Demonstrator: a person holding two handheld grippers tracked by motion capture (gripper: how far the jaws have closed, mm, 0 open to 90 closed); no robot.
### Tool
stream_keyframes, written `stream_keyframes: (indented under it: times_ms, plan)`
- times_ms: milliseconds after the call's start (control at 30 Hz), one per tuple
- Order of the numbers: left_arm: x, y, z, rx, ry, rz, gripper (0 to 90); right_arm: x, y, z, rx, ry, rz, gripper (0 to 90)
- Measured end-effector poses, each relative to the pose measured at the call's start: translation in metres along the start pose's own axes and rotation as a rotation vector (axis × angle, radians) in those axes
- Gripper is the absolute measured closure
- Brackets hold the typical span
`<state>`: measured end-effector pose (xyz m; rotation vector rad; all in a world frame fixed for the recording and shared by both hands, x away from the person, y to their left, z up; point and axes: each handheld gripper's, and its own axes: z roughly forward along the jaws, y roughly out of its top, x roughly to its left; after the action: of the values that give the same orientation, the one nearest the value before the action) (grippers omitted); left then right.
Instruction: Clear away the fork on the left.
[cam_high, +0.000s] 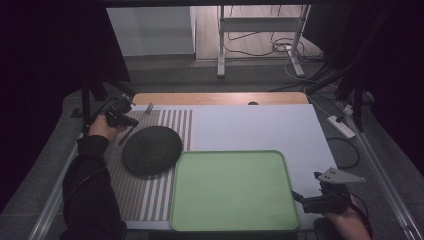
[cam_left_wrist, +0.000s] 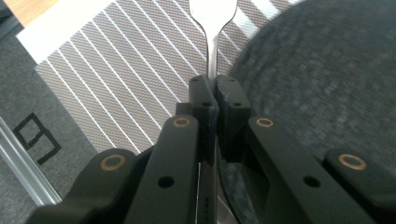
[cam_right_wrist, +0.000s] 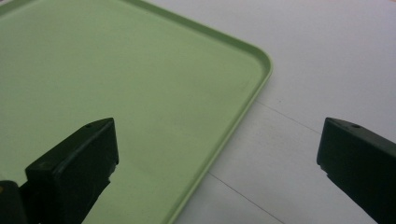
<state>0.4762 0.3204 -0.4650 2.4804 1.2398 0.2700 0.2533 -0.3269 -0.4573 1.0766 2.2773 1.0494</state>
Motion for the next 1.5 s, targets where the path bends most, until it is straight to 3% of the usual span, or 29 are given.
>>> stream_keyframes:
  times_ms: [100,300,333,400,433,500,533,567,667,767,800,833,900,933,1033,1067,1233,1500]
  plan:
    - [-0.005,0.000,-0.005,0.003,-0.005,0.012,85.7,0.000,0.000,0.000,0.001,0.001,-0.002,0.0]
    - [-0.029,-0.001,-0.015,-0.001,-0.032,0.029,85.7,0.001,0.000,0.000,0.000,0.001,-0.007,0.0]
    - [-0.040,0.000,-0.016,0.012,-0.042,0.032,85.7,0.001,0.000,0.000,0.002,-0.001,-0.009,0.0]
    - [-0.046,0.001,-0.016,0.018,-0.043,0.027,85.6,0.001,0.000,0.000,0.003,-0.001,-0.011,0.0]
    - [-0.058,0.002,-0.017,0.025,-0.052,0.046,85.6,0.001,0.000,0.000,0.004,-0.001,-0.013,0.0]
    - [-0.064,0.002,-0.018,0.023,-0.060,0.054,85.6,0.001,0.000,0.000,0.004,-0.001,-0.013,0.0]
    - [-0.075,0.004,-0.017,0.026,-0.081,0.061,85.6,0.002,0.000,0.000,0.004,0.000,-0.015,0.0]
    - [-0.075,0.004,-0.017,0.026,-0.081,0.061,85.6,0.002,0.000,0.000,0.004,0.000,-0.015,0.0]
    - [-0.094,0.006,-0.016,0.036,-0.100,0.086,85.6,0.002,0.000,0.001,0.004,0.001,-0.016,0.0]
    - [-0.114,0.008,-0.013,0.045,-0.119,0.108,85.6,0.002,0.000,0.001,0.004,0.002,-0.019,0.0]
    - [-0.127,0.010,-0.012,0.048,-0.134,0.121,85.6,0.002,0.000,0.001,0.003,0.000,-0.021,0.0]
    - [-0.127,0.010,-0.012,0.048,-0.134,0.121,85.6,0.002,0.000,0.001,0.003,0.000,-0.021,0.0]
    - [-0.147,0.011,-0.008,0.066,-0.136,0.132,85.6,0.002,0.000,0.001,0.006,-0.001,-0.026,0.0]
    - [-0.147,0.011,-0.008,0.066,-0.136,0.132,85.6,0.002,0.000,0.001,0.006,-0.001,-0.026,0.0]
    - [-0.171,0.012,-0.005,0.076,-0.144,0.144,85.5,0.002,0.000,0.001,0.006,-0.001,-0.028,0.0]
    - [-0.171,0.012,-0.005,0.076,-0.144,0.144,85.5,0.002,0.000,0.001,0.006,-0.001,-0.028,0.0]
    - [-0.204,0.013,-0.002,0.100,-0.178,0.157,85.5,0.003,0.000,0.001,0.004,0.001,-0.029,0.0]
    - [-0.236,0.017,0.004,0.130,-0.211,0.176,85.5,0.004,0.001,0.001,0.004,0.001,-0.037,0.0]
